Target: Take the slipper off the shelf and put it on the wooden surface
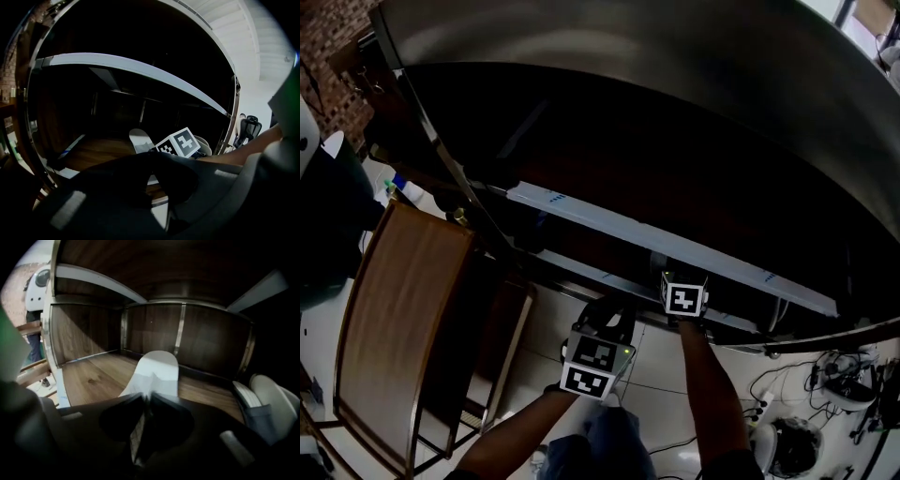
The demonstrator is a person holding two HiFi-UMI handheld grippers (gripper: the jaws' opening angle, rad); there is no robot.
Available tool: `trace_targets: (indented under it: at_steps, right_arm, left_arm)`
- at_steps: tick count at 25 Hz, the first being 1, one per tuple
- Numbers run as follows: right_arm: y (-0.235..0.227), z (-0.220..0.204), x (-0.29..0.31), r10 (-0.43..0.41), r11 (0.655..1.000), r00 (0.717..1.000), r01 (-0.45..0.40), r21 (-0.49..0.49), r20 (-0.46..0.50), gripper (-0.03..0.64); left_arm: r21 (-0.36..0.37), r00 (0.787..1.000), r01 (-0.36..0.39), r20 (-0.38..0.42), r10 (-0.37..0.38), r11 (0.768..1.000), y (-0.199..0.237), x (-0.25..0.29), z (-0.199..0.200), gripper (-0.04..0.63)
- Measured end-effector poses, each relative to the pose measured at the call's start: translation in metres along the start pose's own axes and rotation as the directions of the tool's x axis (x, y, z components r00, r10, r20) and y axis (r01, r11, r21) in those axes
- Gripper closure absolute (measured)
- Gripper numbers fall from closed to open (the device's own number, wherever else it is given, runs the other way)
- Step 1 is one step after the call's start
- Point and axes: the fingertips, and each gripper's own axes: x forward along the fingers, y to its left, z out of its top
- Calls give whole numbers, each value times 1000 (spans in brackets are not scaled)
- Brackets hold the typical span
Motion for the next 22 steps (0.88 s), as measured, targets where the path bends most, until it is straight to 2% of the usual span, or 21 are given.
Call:
trace_targets:
  at_steps: [3,10,17,22]
  right_arm:
    - [-1,-2,0,3,1000,999,-3,-1,-33,603]
    - [10,7,-26,22,999,999,-23,-27,-42,606]
    - [28,13,-65,39,999,999,-40,-17,-35,606]
    - [40,14,-94,50,999,998,-51,-14,-44,606]
  left_arm:
    - [-13,1000,-3,-5,3,1000,1,-4,-5,589]
    - [-13,999,-33,-20,32,999,1,-22,-5,589]
    - [-50,996,-93,-5,93,994,10,-59,0,589]
    - [-56,995,-100,11,101,993,2,-84,10,589]
